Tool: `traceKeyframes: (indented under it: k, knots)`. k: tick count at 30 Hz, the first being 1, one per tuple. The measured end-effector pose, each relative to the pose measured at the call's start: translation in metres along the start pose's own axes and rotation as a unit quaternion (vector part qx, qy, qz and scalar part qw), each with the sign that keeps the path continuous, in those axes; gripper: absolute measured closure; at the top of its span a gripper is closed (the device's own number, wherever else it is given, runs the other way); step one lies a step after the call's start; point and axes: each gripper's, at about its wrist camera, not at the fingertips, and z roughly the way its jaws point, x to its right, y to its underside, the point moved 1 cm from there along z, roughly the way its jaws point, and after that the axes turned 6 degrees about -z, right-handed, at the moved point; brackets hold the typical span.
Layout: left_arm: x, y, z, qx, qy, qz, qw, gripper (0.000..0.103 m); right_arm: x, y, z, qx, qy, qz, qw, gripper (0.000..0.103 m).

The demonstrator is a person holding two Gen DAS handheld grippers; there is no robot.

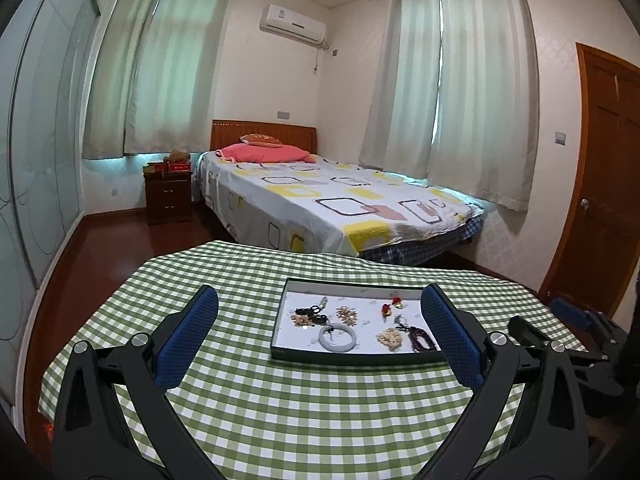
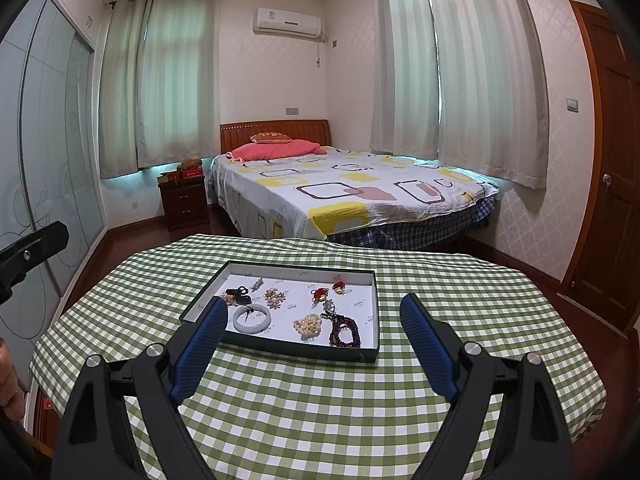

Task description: Organize jewelry

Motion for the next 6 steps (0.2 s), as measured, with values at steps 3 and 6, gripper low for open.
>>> traceKeyframes:
  k: [3, 6]
  knots:
    - [-0.005, 0.002, 0.007, -0.011, -0.004, -0.008, 0.9999, 0.004, 0.0, 0.001, 0.002, -0.001, -0.001, 0.0, 1.0, 0.018]
    - [-0.012, 0.006, 0.02, -0.024, -0.016, -0.01, 0.9995, 0.004, 0.001, 0.003, 0.007, -0.004, 0.0, 0.0, 1.0, 0.018]
